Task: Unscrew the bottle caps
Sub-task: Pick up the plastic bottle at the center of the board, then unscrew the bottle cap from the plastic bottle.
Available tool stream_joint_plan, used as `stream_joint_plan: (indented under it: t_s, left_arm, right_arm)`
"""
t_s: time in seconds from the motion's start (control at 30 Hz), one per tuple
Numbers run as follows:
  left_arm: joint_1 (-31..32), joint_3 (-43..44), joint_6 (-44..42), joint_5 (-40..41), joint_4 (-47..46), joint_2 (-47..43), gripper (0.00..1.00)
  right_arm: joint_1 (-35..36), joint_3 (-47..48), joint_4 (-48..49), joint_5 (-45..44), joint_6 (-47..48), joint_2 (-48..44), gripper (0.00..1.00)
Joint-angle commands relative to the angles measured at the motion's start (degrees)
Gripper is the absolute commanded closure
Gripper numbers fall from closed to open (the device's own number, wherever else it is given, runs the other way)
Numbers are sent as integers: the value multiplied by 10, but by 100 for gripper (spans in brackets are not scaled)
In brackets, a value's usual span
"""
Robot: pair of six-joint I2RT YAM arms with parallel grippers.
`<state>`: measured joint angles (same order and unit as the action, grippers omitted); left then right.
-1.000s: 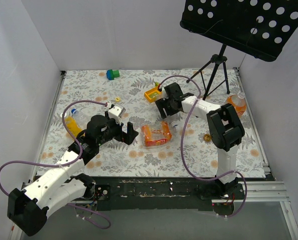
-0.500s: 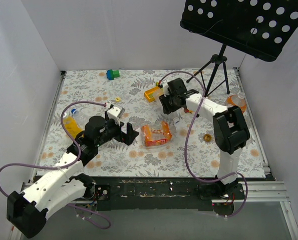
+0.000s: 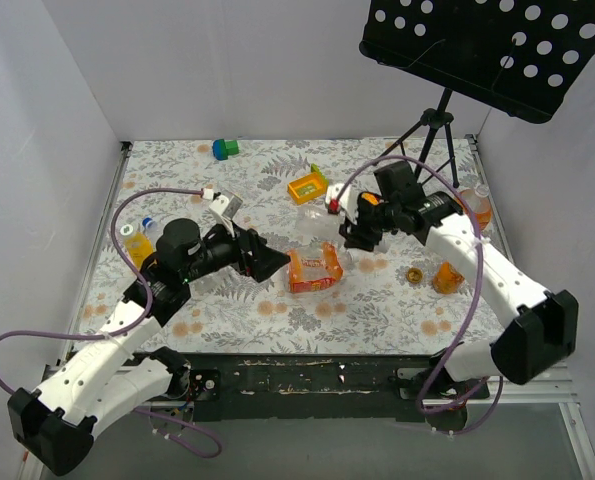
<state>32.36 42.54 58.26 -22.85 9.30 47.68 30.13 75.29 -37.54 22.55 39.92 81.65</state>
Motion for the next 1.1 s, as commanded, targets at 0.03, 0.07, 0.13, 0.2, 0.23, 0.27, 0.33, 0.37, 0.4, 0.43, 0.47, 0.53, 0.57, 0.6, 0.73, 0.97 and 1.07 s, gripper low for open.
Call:
stream_joint_plan:
  t_s: [0.03,0.07,0.13,0.2,0.23,0.27,0.33,0.37,0.4,0.43,0.47,0.53,0.57,0.6,0.73,0.97,1.07]
  left_arm:
    - [-5,55,144,-148,-12,0,2]
    - [-5,61,163,-169,-14,5,2]
    - [-5,72,187,-194,0,19,2]
    - [-5,78,197,-234,3,46,2]
    - [-5,78,201,-256,-1,61,2]
    - [-5,78,205,-273,-5,77,2]
    - [-5,84,215,-302,-9,108,2]
    - [-3,88,216,-314,-13,122,2]
    - [0,90,215,-321,-17,132,2]
    - [4,93,215,-324,-24,144,2]
    - [9,93,217,-332,-32,151,2]
    - [20,95,220,-337,-42,167,2]
    - [27,95,217,-337,-45,175,2]
    - [34,96,217,-337,-46,185,2]
    - [60,102,214,-345,-53,224,2]
    - [85,131,206,-362,-56,283,2]
    - [94,140,203,-366,-54,306,2]
  right_arm:
    - [6,-97,-121,53,218,-116,75]
    - [9,-109,-134,61,246,-136,75]
    - [14,-126,-157,80,307,-170,74]
    - [23,-139,-165,95,349,-197,72]
    - [25,-139,-169,103,362,-203,71]
    - [29,-132,-180,111,371,-200,71]
    - [38,-119,-200,115,379,-187,72]
    - [44,-116,-206,114,382,-184,72]
    - [51,-116,-207,111,382,-183,72]
    - [55,-116,-206,110,382,-184,72]
    - [61,-116,-206,110,383,-182,72]
    - [69,-113,-207,109,382,-180,72]
    - [71,-113,-209,110,382,-178,72]
    - [75,-113,-210,109,383,-177,72]
    - [87,-115,-211,102,386,-175,72]
    - [102,-122,-204,90,385,-175,72]
    - [106,-127,-197,87,383,-172,72]
